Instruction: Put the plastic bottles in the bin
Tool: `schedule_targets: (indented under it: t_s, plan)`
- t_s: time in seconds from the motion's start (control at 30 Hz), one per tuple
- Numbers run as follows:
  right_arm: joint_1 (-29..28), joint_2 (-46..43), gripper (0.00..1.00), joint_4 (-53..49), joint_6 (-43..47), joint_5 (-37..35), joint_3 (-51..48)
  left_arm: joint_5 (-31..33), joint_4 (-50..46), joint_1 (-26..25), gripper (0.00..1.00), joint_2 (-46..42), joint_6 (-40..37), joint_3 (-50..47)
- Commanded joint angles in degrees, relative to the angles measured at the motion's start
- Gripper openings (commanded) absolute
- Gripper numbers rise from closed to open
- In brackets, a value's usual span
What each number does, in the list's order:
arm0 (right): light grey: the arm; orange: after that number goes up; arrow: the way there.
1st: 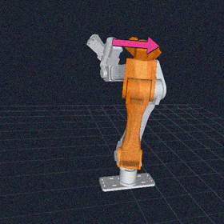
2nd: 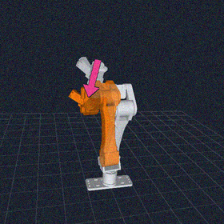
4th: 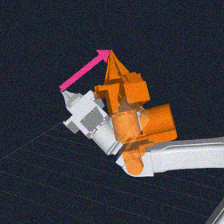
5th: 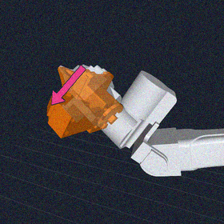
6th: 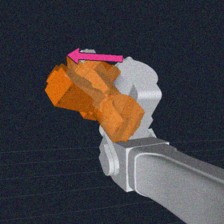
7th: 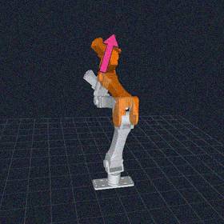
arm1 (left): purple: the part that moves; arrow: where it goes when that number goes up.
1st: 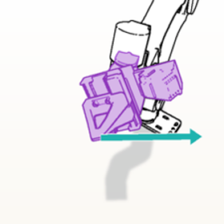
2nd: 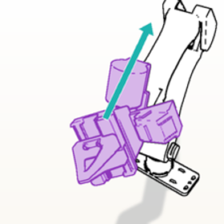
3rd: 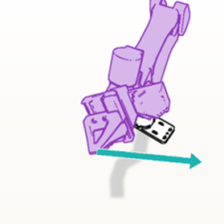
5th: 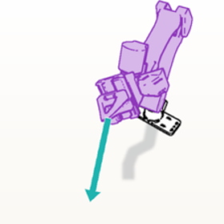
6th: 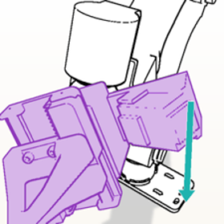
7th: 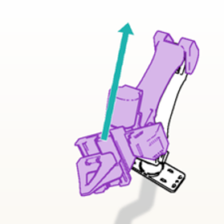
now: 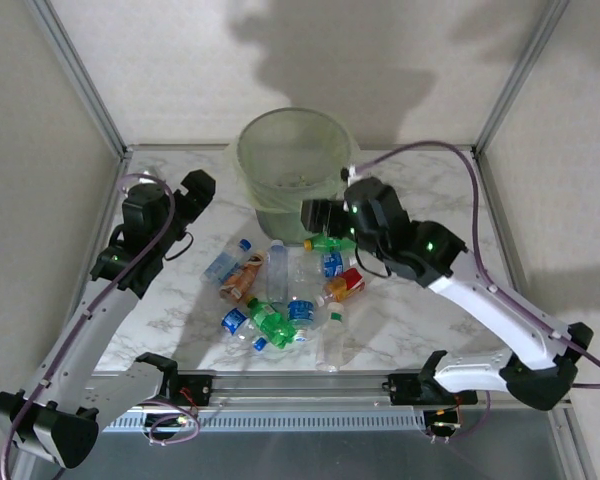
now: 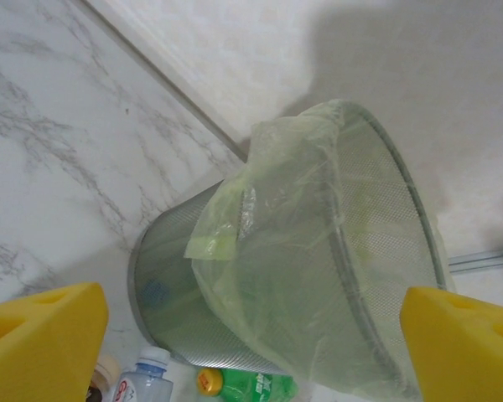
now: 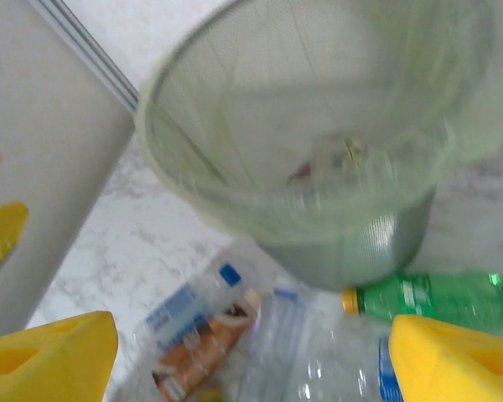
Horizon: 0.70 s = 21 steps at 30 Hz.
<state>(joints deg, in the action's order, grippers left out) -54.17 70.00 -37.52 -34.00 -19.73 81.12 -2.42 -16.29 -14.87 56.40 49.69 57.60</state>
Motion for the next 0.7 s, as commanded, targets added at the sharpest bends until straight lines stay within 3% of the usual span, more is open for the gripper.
schedule_targets:
  t_s: [0.0, 0.13, 0.37, 0.67]
  plan:
    - [-3.35, -0.65, 0.83, -6.1, -7.46, -2.75, -6.52, 1.36, 0.29, -0.07, 0.89, -0.8, 1.14, -1.58]
    - [-9.29, -0.43, 0.81, -9.98, -16.75, -3.28, -13.74, 1.14, 0.8, -0.07, 0.88, -0.94, 1.9, -2.48]
    - [-19.2, 3.16, 0.87, -15.92, -35.43, 2.48, -23.38, 1.6, 0.58, -0.03, 0.88, -0.79, 1.74, -2.5]
    - [-20.55, 9.93, 0.93, -13.23, -38.41, 9.79, -27.52, 0.66, 1.83, -0.07, 0.87, -0.17, 2.84, -3.46]
